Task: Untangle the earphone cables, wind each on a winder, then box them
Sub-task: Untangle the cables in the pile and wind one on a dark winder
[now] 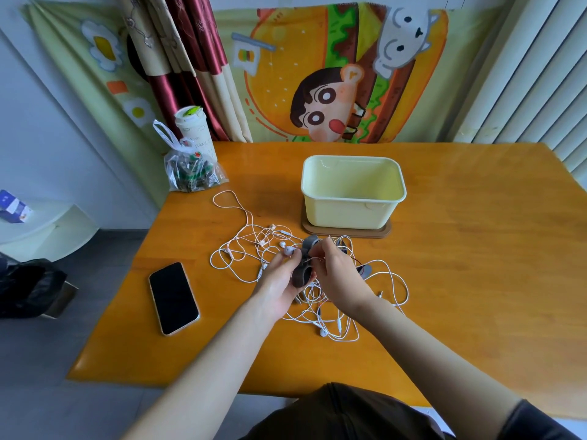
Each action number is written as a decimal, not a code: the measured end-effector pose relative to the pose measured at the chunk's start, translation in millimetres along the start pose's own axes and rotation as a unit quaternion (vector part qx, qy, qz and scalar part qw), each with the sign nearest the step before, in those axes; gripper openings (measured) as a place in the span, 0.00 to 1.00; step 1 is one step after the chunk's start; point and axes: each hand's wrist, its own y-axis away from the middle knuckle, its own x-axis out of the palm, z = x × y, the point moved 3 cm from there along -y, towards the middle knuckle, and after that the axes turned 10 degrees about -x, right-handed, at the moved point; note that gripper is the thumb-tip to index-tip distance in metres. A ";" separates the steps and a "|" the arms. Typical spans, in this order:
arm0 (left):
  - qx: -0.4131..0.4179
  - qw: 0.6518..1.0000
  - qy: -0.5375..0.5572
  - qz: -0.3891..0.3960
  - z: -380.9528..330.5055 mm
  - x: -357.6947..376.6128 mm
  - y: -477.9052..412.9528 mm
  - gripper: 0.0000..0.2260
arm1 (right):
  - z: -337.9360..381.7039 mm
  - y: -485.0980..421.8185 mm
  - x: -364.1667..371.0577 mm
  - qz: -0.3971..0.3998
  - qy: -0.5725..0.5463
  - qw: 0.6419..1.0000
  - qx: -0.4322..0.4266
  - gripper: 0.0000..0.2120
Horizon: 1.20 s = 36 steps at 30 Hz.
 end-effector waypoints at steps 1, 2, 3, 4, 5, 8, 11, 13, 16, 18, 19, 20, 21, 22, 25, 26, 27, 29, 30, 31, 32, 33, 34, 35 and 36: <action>0.002 1.000 -0.003 0.002 0.1 -0.2 -0.4 0.10 | 0.6 -0.4 -0.5 -0.001 -0.005 1.000 -0.001 0.02; 0.006 1.000 -0.006 0.004 -0.1 -0.8 -0.6 0.10 | 1.1 -0.6 -1.5 -0.005 -0.010 1.000 -0.001 0.03; 0.009 1.000 -0.007 0.003 -0.3 -1.6 -0.4 0.10 | 2.0 -0.3 -2.9 -0.012 -0.014 1.000 0.001 0.04; 0.014 1.000 -0.006 0.002 -0.7 -2.4 -0.6 0.10 | 2.5 -0.4 -4.6 -0.020 -0.014 1.000 0.002 0.05; 0.018 1.000 -0.004 0.000 -1.0 -3.1 -0.8 0.10 | 3.0 -0.7 -6.2 -0.026 -0.008 1.000 0.000 0.06; 0.020 1.000 -0.001 -0.009 -0.7 -4.9 -1.3 0.10 | 2.6 -2.0 -8.2 -0.031 0.014 0.999 -0.013 0.07; 0.015 1.000 0.006 -0.012 1.6 -5.0 -1.6 0.10 | 0.9 -3.5 -10.6 -0.028 0.031 0.999 -0.022 0.04; 0.013 1.000 0.006 -0.013 3.4 -4.7 -2.2 0.11 | -0.2 -3.5 -11.4 -0.027 0.043 0.998 -0.022 0.04; 0.019 1.000 0.009 -0.011 3.9 -2.0 -1.9 0.11 | -3.4 -3.2 -11.8 -0.040 0.046 0.998 -0.002 0.02; 0.024 1.000 0.004 -0.019 3.0 -1.1 -2.2 0.11 | -4.5 -3.5 -12.4 -0.045 0.047 0.998 0.007 0.04; 0.026 0.999 -0.001 -0.024 2.8 -1.4 -2.4 0.12 | -4.2 -3.6 -12.7 -0.044 0.045 0.998 0.010 0.06; 0.026 0.999 -0.003 -0.029 2.7 -1.7 -2.5 0.12 | -3.8 -3.7 -13.1 -0.042 0.044 0.998 0.011 0.08; 0.025 0.999 -0.004 -0.032 2.5 -1.8 -2.4 0.12 | -4.1 -4.1 -13.3 -0.039 0.047 0.998 0.009 0.11; 0.024 0.999 -0.003 -0.033 2.3 -1.9 -2.3 0.12 | -5.2 -4.2 -13.2 -0.037 0.053 0.998 0.008 0.12; 0.024 0.999 0.003 -0.035 2.0 -3.5 -2.3 0.10 | -6.2 -4.1 -11.9 -0.026 0.064 0.998 -0.002 0.11; 0.025 0.999 0.001 -0.035 1.4 -3.8 -2.4 0.10 | -5.4 -4.3 -11.1 -0.022 0.065 0.998 -0.009 0.10; 0.027 0.999 -0.003 -0.036 1.0 -4.4 -2.5 0.11 | -3.9 -3.7 -10.7 -0.018 0.068 0.997 -0.015 0.10; 0.028 0.999 -0.013 -0.035 1.3 -4.7 -3.4 0.12 | -1.0 -2.1 -12.3 -0.022 0.076 0.997 -0.015 0.11; 0.029 0.999 -0.014 -0.032 1.5 -4.2 -3.2 0.12 | -0.6 -1.9 -14.0 -0.033 0.080 0.996 -0.009 0.11; 0.029 0.999 -0.015 -0.029 1.7 -3.4 -2.5 0.12 | -0.9 -1.9 -15.8 -0.043 0.088 0.995 -0.005 0.10; 0.029 0.999 -0.016 -0.026 1.5 -2.9 -1.8 0.12 | -1.6 -2.3 -16.9 -0.049 0.097 0.994 -0.001 0.08; 0.030 0.999 -0.017 -0.025 1.0 -2.6 -1.6 0.12 | -2.3 -2.9 -17.5 -0.048 0.101 0.994 0.001 0.08; 0.030 0.999 -0.016 -0.024 0.7 -2.9 -1.7 0.12 | -3.1 -3.0 -16.8 -0.043 0.098 0.994 0.003 0.07; 0.030 0.999 -0.015 -0.024 0.6 -3.4 -1.6 0.13 | -3.9 -2.8 -15.3 -0.035 0.088 0.996 0.005 0.07; 0.030 0.999 -0.014 -0.024 0.3 -3.6 -1.8 0.13 | -4.5 -2.4 -13.7 -0.028 0.073 0.997 0.008 0.07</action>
